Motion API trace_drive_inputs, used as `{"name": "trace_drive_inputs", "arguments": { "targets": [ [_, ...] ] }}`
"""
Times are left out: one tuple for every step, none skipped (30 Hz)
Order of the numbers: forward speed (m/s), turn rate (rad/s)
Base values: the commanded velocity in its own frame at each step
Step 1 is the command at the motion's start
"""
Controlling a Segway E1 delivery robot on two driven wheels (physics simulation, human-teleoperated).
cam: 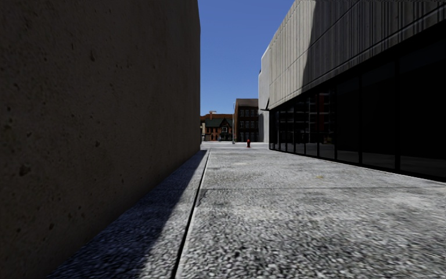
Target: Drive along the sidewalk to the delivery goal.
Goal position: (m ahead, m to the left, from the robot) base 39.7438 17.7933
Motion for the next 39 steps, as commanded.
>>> {"name": "trace_drive_inputs", "arguments": {
  "targets": [
    [2.00, 0.00],
    [2.00, 0.00],
    [2.00, 0.00],
    [2.00, 0.00],
    [2.00, 0.00],
    [2.00, 0.00],
    [2.00, 0.00],
    [2.00, 0.00],
    [2.00, 0.00],
    [2.00, 0.00],
    [2.00, 0.00],
    [2.00, 0.00],
    [2.00, 0.00],
    [2.00, 0.00],
    [2.00, 0.00],
    [2.00, 0.00],
    [2.00, 0.00],
    [2.00, 0.00],
    [2.00, 0.00],
    [2.00, 0.00],
    [2.00, 0.00],
    [2.00, 0.00],
    [2.00, 0.00],
    [2.00, 0.00],
    [2.00, 0.00],
    [2.00, 0.00],
    [2.00, 0.00],
    [2.00, 0.00],
    [2.00, 0.00],
    [2.00, 0.00],
    [2.00, 0.00],
    [2.00, 0.00],
    [2.00, 0.00],
    [2.00, 0.00],
    [2.00, 0.00],
    [2.00, 0.00],
    [2.00, 0.00],
    [2.00, 0.00],
    [2.00, 0.00]
  ]
}}
